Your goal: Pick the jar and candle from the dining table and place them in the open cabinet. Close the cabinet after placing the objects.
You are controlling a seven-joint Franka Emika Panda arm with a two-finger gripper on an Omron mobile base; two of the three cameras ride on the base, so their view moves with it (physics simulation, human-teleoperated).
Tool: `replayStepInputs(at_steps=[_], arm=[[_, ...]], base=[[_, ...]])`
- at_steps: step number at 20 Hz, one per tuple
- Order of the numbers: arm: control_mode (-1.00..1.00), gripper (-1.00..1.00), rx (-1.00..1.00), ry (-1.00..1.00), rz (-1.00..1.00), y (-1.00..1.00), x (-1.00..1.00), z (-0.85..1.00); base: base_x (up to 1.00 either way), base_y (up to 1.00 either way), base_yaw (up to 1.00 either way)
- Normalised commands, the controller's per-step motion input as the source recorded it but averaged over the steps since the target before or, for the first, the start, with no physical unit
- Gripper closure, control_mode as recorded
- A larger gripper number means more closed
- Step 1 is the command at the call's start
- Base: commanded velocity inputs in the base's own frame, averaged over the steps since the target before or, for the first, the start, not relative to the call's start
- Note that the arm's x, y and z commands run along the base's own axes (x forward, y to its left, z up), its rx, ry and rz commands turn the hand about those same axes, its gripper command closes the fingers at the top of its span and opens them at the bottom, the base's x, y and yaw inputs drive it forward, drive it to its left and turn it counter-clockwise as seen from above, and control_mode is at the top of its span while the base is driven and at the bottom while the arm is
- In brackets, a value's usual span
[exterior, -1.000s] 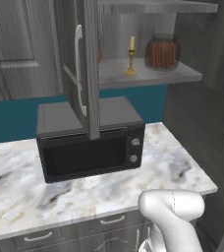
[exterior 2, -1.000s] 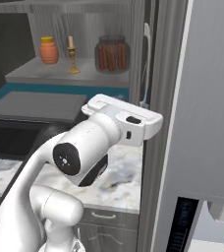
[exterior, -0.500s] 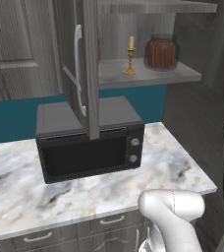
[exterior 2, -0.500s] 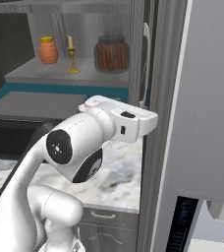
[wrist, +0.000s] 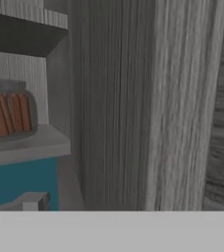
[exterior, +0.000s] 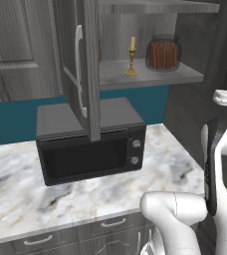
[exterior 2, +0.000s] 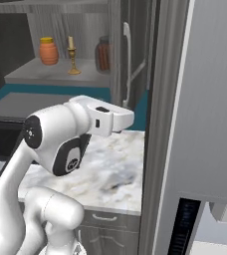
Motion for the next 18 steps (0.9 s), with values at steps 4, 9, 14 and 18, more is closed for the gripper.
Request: replayStepInputs(at_steps=[4,9,14,18], arm=[[-1.00,-1.00,0.00,0.04,0.00,0.41,1.00,-0.33],[-1.00,-1.00,0.00,0.08,0.06,0.40,1.00,-0.35],[-1.00,-1.00,0.00,0.10,0.16,0.41,1.00,-0.41],[-1.00,-1.00,0.00,0.08,0.15,0.42,1.00,-0.41]], base=[[0.00,0.00,0.00],[0.00,0.00,0.00],[0.00,0.00,0.00],[0.00,0.00,0.00]])
